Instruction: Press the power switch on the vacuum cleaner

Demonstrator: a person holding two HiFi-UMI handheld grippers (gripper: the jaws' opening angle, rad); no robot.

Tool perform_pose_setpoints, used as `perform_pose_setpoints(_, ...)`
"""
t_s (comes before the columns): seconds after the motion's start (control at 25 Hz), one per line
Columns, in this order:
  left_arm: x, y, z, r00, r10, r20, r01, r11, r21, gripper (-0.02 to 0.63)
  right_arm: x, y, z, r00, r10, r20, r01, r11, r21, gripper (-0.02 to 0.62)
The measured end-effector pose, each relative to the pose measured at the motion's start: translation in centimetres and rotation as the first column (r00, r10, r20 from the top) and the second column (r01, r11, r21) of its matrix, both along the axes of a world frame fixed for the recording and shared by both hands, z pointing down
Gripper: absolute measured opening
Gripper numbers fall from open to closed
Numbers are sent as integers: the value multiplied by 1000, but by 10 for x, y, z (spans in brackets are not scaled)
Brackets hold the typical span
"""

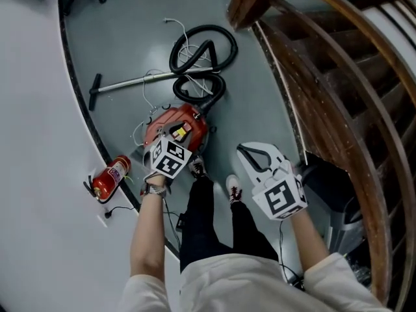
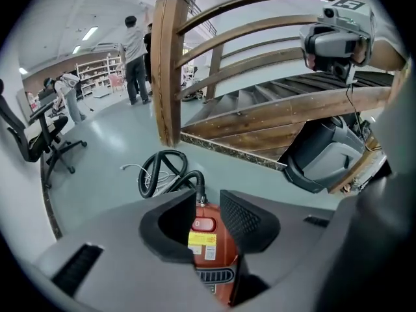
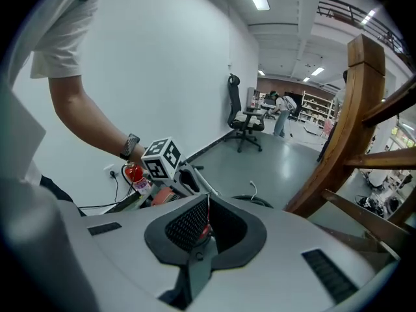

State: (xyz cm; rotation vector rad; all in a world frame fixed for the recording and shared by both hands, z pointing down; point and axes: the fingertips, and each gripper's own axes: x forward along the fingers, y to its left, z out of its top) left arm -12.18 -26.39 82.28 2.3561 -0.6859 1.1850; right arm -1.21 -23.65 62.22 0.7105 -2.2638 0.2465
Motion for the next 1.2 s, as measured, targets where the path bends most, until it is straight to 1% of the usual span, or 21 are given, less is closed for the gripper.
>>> perform_pose_setpoints(0.16, -3, -3, 25, 1000, -4, 20, 5, 999, -32, 124, 5, 5, 11, 1000, 5, -19, -5, 1000, -12, 29)
perform_pose_setpoints(0.36, -5, -5, 55, 999, -29, 20, 31, 997, -72, 147, 8, 13, 29, 999, 24, -23, -25, 999, -36, 29)
perform_pose_setpoints(0.52, -11, -4, 67, 998, -11, 64, 16, 997, -77, 165, 8, 17, 38, 999, 31, -31, -33, 998, -45, 29)
perform_pose_setpoints(0.68, -12, 4, 87, 995, 25, 95, -17, 996, -83, 185, 5, 18, 44, 999, 39, -36, -40, 998, -46, 29)
perform_pose_setpoints(0.84, -15, 6, 102, 991, 46, 126, -37, 997, -72, 210, 2, 21, 51, 998, 41, -49, -44, 997, -61, 29)
perform_pose_setpoints(0.96, -18, 9, 110, 986, 67, 155, -57, 996, -73, 217, 1, 24, 55, 998, 43, -48, -46, 996, -70, 29)
perform_pose_setpoints(1.08, -19, 9, 114, 986, 67, 156, -56, 996, -76, 227, 2, 27, 57, 998, 43, -55, -47, 996, -76, 29)
perform_pose_setpoints(1.2, -16, 10, 119, 987, 65, 148, -50, 994, -100, 240, 4, 29, 60, 997, 48, -57, -53, 995, -85, 29)
